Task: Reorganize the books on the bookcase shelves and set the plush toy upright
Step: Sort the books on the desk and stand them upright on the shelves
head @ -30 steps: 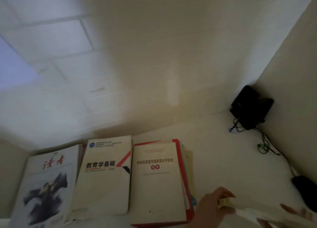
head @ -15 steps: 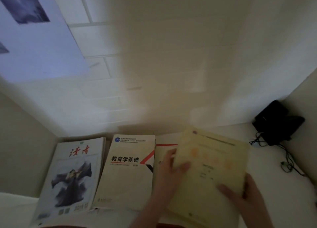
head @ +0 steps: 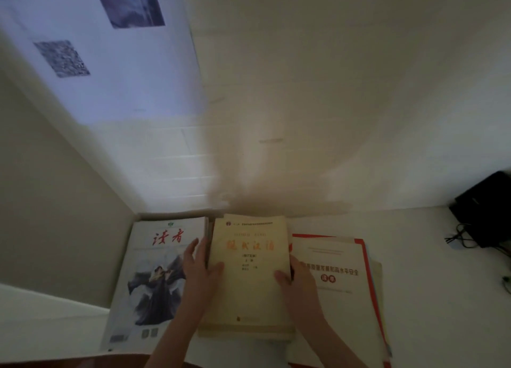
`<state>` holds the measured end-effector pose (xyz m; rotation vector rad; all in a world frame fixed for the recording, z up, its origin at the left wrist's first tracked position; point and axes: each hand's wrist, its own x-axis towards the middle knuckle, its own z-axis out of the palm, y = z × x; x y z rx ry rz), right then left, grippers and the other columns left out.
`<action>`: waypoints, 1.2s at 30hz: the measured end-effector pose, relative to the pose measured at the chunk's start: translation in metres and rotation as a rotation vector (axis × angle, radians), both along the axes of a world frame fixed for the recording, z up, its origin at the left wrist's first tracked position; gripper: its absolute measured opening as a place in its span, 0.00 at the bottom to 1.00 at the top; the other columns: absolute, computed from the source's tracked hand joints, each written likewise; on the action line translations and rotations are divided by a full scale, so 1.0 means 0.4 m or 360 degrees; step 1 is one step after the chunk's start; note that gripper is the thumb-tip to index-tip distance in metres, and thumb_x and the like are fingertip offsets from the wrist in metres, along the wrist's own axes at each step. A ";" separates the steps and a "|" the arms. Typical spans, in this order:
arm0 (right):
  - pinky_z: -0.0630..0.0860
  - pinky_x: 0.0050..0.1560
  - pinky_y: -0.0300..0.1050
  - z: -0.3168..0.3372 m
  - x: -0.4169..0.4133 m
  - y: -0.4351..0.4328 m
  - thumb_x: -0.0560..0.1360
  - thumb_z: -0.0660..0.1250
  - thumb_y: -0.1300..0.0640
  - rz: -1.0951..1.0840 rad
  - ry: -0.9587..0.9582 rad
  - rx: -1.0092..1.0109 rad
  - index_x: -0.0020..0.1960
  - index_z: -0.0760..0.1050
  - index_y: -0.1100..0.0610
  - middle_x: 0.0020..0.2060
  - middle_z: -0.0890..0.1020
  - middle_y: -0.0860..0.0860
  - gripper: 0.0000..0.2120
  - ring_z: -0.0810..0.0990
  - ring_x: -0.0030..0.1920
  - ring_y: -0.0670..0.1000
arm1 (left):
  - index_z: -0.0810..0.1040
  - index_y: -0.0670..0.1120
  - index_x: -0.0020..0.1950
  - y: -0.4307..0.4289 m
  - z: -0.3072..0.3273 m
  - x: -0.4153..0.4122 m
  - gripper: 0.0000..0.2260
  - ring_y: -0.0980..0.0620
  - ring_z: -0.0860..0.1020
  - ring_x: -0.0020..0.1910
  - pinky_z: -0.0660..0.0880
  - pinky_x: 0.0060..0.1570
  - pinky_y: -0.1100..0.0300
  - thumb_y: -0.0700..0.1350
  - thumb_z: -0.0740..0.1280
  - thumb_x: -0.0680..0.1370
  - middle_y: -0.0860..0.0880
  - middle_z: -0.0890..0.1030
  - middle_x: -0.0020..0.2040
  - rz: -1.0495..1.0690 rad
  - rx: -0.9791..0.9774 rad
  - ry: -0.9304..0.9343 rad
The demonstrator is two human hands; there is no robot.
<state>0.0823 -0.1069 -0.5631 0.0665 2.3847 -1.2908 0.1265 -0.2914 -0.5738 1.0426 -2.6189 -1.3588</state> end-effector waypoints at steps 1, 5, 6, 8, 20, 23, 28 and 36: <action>0.67 0.59 0.40 -0.001 0.003 0.002 0.79 0.62 0.55 0.0063 0.0069 0.0176 0.70 0.66 0.51 0.53 0.70 0.47 0.20 0.69 0.56 0.48 | 0.60 0.46 0.73 0.001 0.000 0.000 0.26 0.43 0.63 0.70 0.65 0.64 0.49 0.42 0.65 0.77 0.43 0.62 0.71 -0.0022 0.0134 -0.0007; 0.65 0.66 0.48 -0.022 0.016 0.030 0.77 0.65 0.51 0.0065 0.0026 0.0257 0.72 0.64 0.48 0.55 0.64 0.49 0.24 0.63 0.58 0.48 | 0.56 0.48 0.75 0.012 -0.004 0.010 0.22 0.50 0.73 0.54 0.71 0.57 0.53 0.43 0.57 0.82 0.47 0.72 0.63 -0.0118 0.0388 -0.0004; 0.66 0.67 0.51 -0.027 0.025 0.028 0.77 0.65 0.52 0.0001 -0.0036 0.0117 0.72 0.63 0.49 0.57 0.63 0.49 0.25 0.65 0.59 0.49 | 0.54 0.49 0.76 0.015 -0.007 0.008 0.23 0.48 0.73 0.56 0.70 0.60 0.51 0.43 0.56 0.82 0.46 0.71 0.66 -0.0109 0.0393 -0.0013; 0.68 0.67 0.54 -0.033 0.038 0.016 0.78 0.63 0.53 -0.0086 -0.0086 -0.0002 0.74 0.61 0.51 0.60 0.64 0.50 0.26 0.69 0.62 0.52 | 0.50 0.50 0.78 0.018 -0.009 0.000 0.25 0.45 0.70 0.64 0.67 0.64 0.49 0.43 0.55 0.82 0.46 0.66 0.71 -0.0129 0.0388 -0.0020; 0.65 0.66 0.46 -0.042 0.010 0.006 0.81 0.59 0.55 -0.0141 -0.0174 -0.0034 0.77 0.55 0.54 0.54 0.66 0.50 0.26 0.66 0.56 0.47 | 0.54 0.50 0.77 -0.007 -0.020 -0.034 0.24 0.44 0.75 0.60 0.72 0.61 0.45 0.48 0.57 0.82 0.43 0.71 0.69 -0.0097 0.0680 -0.0107; 0.68 0.66 0.49 -0.045 0.007 0.009 0.79 0.62 0.55 -0.0187 -0.0203 -0.0112 0.75 0.59 0.52 0.58 0.70 0.50 0.26 0.70 0.57 0.48 | 0.60 0.52 0.75 -0.026 -0.018 -0.027 0.22 0.45 0.78 0.55 0.77 0.53 0.47 0.49 0.58 0.81 0.45 0.75 0.64 -0.0064 0.0947 -0.0081; 0.74 0.57 0.46 -0.043 0.003 0.023 0.78 0.64 0.56 -0.0257 -0.0249 -0.0250 0.70 0.69 0.56 0.60 0.77 0.51 0.20 0.76 0.57 0.51 | 0.76 0.41 0.63 -0.067 0.009 -0.010 0.20 0.43 0.82 0.50 0.80 0.43 0.56 0.53 0.54 0.82 0.39 0.81 0.54 -0.0092 0.1266 -0.0006; 0.68 0.66 0.60 -0.095 0.034 -0.018 0.80 0.58 0.50 -0.0408 -0.0267 -0.0186 0.73 0.64 0.52 0.62 0.70 0.54 0.22 0.70 0.64 0.56 | 0.55 0.56 0.76 -0.026 -0.010 0.023 0.29 0.47 0.77 0.58 0.76 0.57 0.44 0.51 0.64 0.79 0.48 0.73 0.66 -0.0179 0.1007 -0.0021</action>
